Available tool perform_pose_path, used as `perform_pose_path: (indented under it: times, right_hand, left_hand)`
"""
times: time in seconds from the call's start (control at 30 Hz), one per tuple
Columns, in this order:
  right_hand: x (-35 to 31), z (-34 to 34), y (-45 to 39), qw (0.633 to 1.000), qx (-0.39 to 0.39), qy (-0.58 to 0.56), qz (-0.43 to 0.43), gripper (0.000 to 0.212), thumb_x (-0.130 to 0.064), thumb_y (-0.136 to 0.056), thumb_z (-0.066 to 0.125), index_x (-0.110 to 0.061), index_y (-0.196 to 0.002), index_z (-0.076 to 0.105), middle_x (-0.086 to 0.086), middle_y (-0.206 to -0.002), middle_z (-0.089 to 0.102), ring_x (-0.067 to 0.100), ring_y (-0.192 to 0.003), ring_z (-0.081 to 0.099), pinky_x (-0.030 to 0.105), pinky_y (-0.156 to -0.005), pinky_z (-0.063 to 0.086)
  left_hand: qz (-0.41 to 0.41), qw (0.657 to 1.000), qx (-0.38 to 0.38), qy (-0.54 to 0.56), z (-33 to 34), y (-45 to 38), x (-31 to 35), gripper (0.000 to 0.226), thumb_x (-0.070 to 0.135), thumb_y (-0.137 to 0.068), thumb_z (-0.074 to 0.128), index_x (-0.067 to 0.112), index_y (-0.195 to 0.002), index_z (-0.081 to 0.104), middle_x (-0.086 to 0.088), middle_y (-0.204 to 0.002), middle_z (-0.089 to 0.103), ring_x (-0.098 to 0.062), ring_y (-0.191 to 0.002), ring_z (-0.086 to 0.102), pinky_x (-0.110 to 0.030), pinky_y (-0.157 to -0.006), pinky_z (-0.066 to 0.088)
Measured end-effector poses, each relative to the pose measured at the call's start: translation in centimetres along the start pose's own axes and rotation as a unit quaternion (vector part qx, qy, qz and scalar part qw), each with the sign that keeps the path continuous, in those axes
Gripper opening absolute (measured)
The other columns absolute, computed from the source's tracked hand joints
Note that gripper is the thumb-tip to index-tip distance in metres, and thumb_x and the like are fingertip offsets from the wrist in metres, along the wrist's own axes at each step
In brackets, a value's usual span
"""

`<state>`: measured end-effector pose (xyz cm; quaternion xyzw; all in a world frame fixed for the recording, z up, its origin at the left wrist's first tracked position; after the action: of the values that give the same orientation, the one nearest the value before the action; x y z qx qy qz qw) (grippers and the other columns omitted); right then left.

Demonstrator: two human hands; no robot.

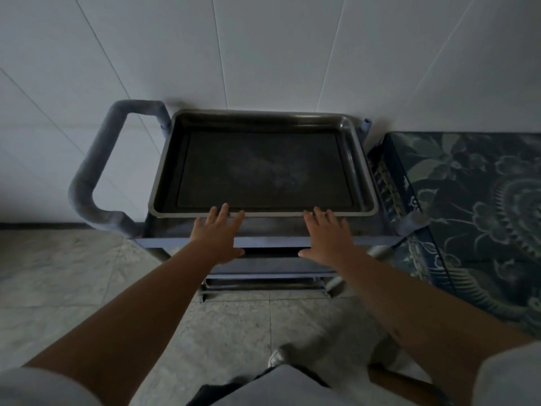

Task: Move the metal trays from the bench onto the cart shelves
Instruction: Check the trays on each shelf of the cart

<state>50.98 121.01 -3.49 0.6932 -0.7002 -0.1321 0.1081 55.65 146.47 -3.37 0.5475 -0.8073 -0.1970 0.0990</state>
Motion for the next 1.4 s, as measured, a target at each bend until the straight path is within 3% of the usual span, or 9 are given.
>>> perform_pose_path:
  times: [0.23,0.6,1.0,1.2,1.4]
  right_hand:
    - [1.4,0.8,-1.1,0.999,0.032,-0.014,-0.038,0.100,-0.058,-0.076,0.073,-0.029,-0.152,0.016,0.008,-0.159,0.019,0.038,-0.148,0.012,0.061,-0.114,0.019]
    - [0.8,1.9,0.7,0.997,0.062,-0.023,-0.044,0.097,-0.066,-0.069,0.070,-0.030,-0.145,0.023,0.007,-0.151,0.031,0.035,-0.140,0.026,0.059,-0.108,0.032]
    - [0.1,3.1,4.2,0.995,0.038,-0.064,-0.065,0.102,-0.057,-0.077,0.072,-0.028,-0.153,0.011,0.006,-0.159,0.015,0.036,-0.148,0.007,0.055,-0.108,0.040]
    - [0.1,4.1,5.3,0.997,0.040,-0.022,-0.058,0.112,-0.060,-0.078,0.068,-0.024,-0.155,-0.005,0.008,-0.164,0.001,0.039,-0.149,-0.004,0.058,-0.115,0.027]
    - [0.3,4.2,5.3,0.997,0.046,-0.011,-0.060,0.106,-0.058,-0.082,0.065,-0.025,-0.154,-0.004,0.009,-0.164,0.004,0.040,-0.149,-0.001,0.056,-0.112,0.031]
  left_hand:
    - [-0.015,0.999,0.029,0.031,2.2,-0.4,0.0,0.106,0.062,-0.086,0.063,0.041,-0.156,-0.014,-0.009,-0.170,-0.004,-0.036,-0.154,-0.006,-0.062,-0.119,0.014]
    - [-0.020,0.998,0.016,0.051,2.4,1.8,-0.3,0.099,0.051,-0.090,0.062,0.045,-0.155,-0.012,-0.004,-0.169,-0.003,-0.034,-0.155,-0.006,-0.061,-0.113,0.031]
    - [-0.032,0.995,0.030,0.087,3.7,4.4,-0.3,0.093,0.048,-0.092,0.061,0.046,-0.156,-0.006,-0.003,-0.169,-0.003,-0.031,-0.155,-0.009,-0.059,-0.114,0.033]
    - [-0.036,0.996,0.034,0.080,4.4,5.1,0.6,0.100,0.053,-0.089,0.063,0.043,-0.156,-0.010,-0.004,-0.169,-0.007,-0.033,-0.154,-0.011,-0.059,-0.112,0.035]
    - [-0.026,0.997,0.029,0.068,4.2,5.2,0.4,0.101,0.054,-0.089,0.062,0.042,-0.156,-0.012,-0.005,-0.169,-0.007,-0.034,-0.154,-0.010,-0.057,-0.114,0.034]
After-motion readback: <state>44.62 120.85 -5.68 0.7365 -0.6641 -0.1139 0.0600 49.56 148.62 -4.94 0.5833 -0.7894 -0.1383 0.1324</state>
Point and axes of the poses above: each hand's wrist, its own y-axis away from the middle knuckle, its own z-axis out of the palm, x = y × z, the point moved 5 cm from there along -y, towards the middle knuckle
